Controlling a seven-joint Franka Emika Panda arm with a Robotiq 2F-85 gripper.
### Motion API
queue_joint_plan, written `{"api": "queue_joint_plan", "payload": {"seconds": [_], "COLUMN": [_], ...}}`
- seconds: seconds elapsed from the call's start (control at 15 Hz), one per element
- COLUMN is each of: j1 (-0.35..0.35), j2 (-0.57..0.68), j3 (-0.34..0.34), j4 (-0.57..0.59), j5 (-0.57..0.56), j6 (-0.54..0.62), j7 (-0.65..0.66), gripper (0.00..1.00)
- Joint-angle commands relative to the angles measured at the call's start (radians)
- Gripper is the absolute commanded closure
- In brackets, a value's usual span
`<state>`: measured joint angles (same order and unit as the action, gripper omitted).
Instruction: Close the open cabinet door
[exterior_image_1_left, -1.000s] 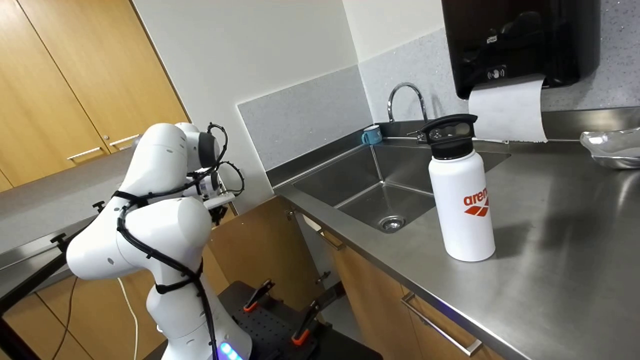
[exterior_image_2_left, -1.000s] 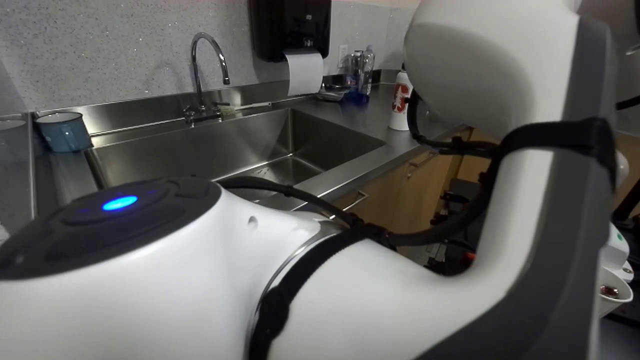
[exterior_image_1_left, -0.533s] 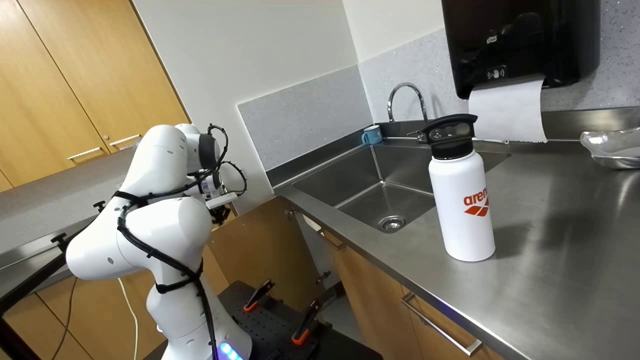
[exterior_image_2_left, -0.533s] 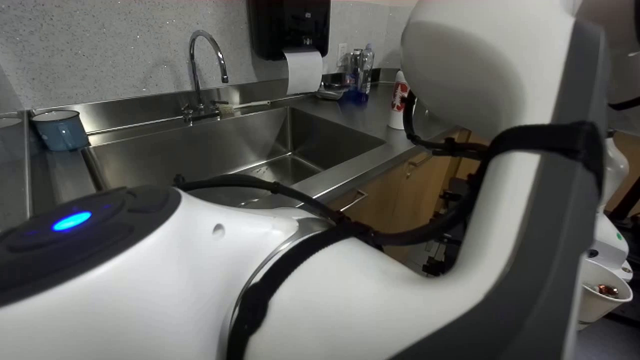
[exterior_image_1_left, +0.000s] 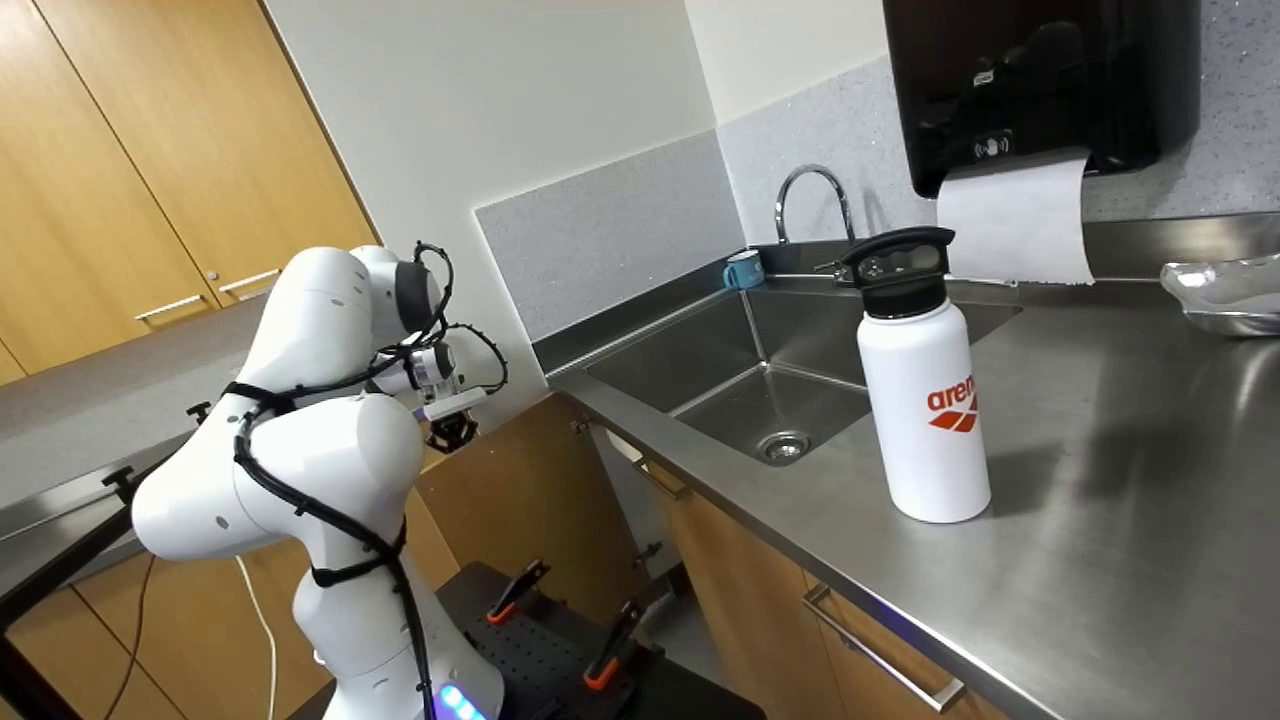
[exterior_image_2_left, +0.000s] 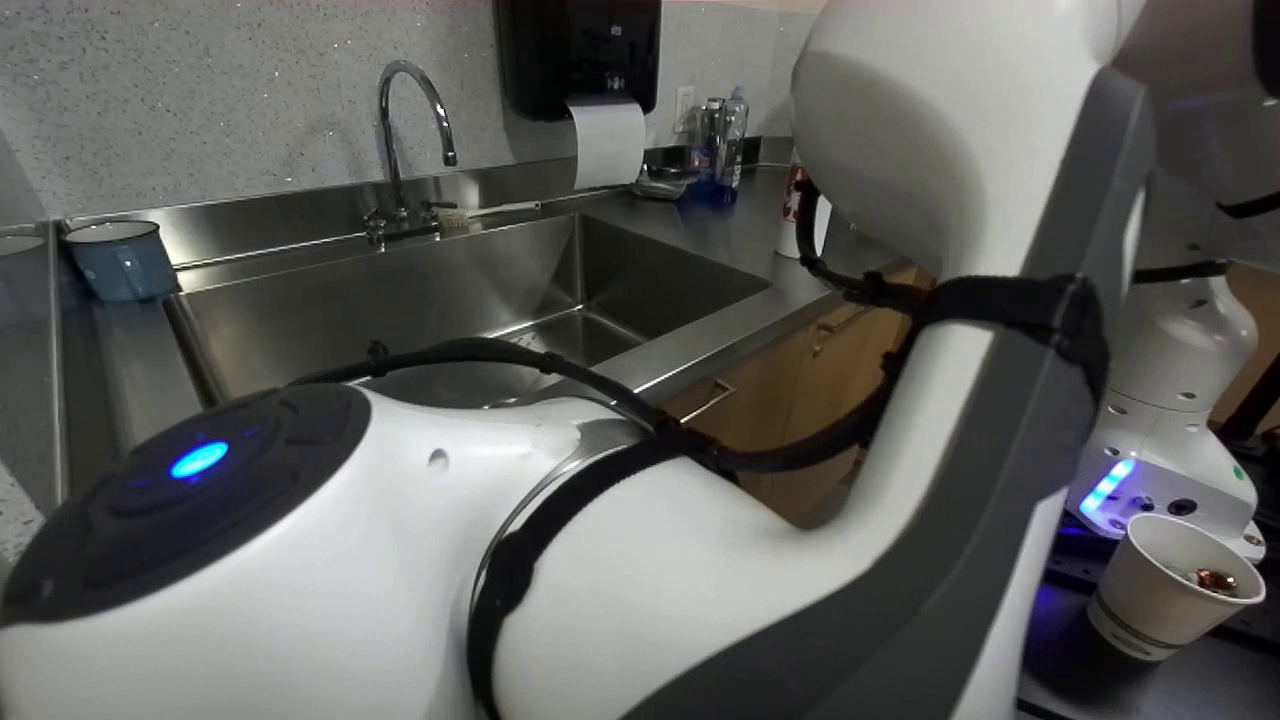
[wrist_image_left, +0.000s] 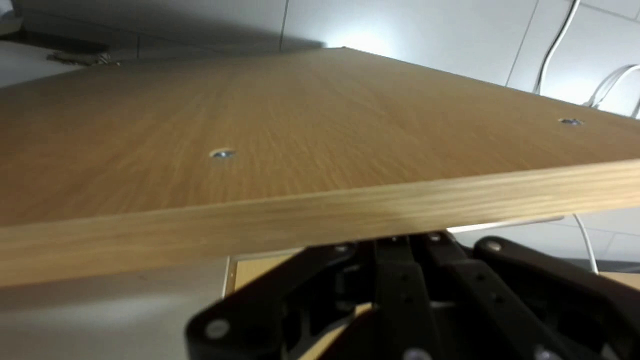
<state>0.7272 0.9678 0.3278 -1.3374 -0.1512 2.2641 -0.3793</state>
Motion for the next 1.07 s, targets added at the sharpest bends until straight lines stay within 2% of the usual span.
{"api": "queue_joint_plan", "payload": {"seconds": [0.0, 0.4, 0.67, 1.0], "j1": [0.004, 0.024, 0.045, 0.093], "j2": [-0.116, -0.240, -0.304, -0.339], "j3": [-0.054, -0.138, -0.202, -0.279], "j4": [-0.140, -0.297, -0.415, -0.519], "j5": [-0.030, -0.163, -0.292, -0.484], "j6": [-0.063, -0.156, -0.129, -0.157], "j7": [0.082, 0.246, 0.406, 0.612], "gripper": [1.00, 1.00, 1.00, 1.00]}}
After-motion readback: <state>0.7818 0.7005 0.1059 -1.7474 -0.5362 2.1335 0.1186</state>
